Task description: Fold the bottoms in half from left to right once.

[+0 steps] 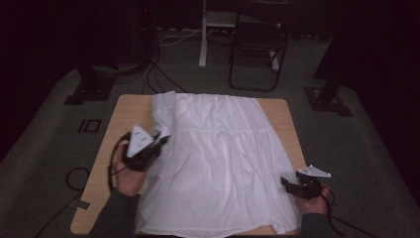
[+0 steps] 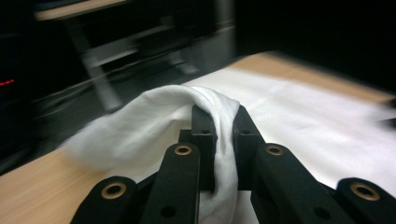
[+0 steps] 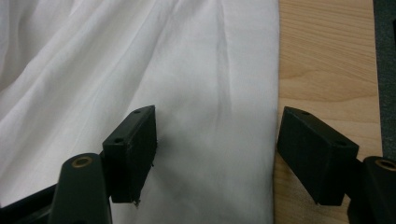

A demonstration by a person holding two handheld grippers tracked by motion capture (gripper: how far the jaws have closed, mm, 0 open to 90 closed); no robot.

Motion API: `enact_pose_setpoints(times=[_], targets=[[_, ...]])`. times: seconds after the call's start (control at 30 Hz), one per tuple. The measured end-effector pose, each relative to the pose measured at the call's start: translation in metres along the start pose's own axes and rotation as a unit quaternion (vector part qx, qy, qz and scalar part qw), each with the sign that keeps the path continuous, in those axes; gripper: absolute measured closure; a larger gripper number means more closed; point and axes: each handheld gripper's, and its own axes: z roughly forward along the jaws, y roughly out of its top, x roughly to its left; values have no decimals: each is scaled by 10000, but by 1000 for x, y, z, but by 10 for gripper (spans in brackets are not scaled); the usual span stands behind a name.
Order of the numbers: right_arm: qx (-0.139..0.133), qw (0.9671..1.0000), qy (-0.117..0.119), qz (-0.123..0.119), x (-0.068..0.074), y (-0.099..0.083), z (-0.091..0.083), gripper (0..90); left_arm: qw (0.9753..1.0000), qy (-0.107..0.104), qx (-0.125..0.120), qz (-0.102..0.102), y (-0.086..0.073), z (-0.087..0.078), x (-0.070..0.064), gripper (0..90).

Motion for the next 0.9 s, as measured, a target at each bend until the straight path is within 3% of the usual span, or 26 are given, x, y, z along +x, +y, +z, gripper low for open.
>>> enact_pose_setpoints(times=[0.1,0.2,0.3,0.4,0.5,0.57,0.63,0.73,0.77,0.87,0.9], targets=[[-2,10000,-3,5,0,0,0,278,9981,-534,-31,317,16,34,-39,837],[-3,10000,-7,1,0,0,0,279,9930,-1061,143,490,18,73,-76,837],[-6,10000,-11,-1,0,0,0,279,9866,-1488,415,527,10,108,-111,837],[-3,10000,-9,6,0,0,0,279,9778,-1960,554,501,-1,133,-138,837],[3,10000,-17,6,0,0,0,283,9711,-2186,784,544,-13,155,-154,817],[48,10000,-51,14,2,1,-1,334,9667,-2376,894,335,-20,164,-152,739],[78,9997,-225,-93,6,5,-4,342,9598,-2629,979,98,-25,165,-145,609],[-186,9991,-333,-185,16,17,-16,344,9589,-2721,801,46,-28,151,-134,560],[-290,9988,-343,-218,20,22,-21,346,9603,-2687,751,52,-28,144,-130,540],[-526,9976,-252,-373,38,38,-35,350,9701,-2307,736,191,-33,122,-115,507],[-591,9972,-190,-423,44,42,-38,362,9701,-2307,736,191,-33,122,-115,497]])
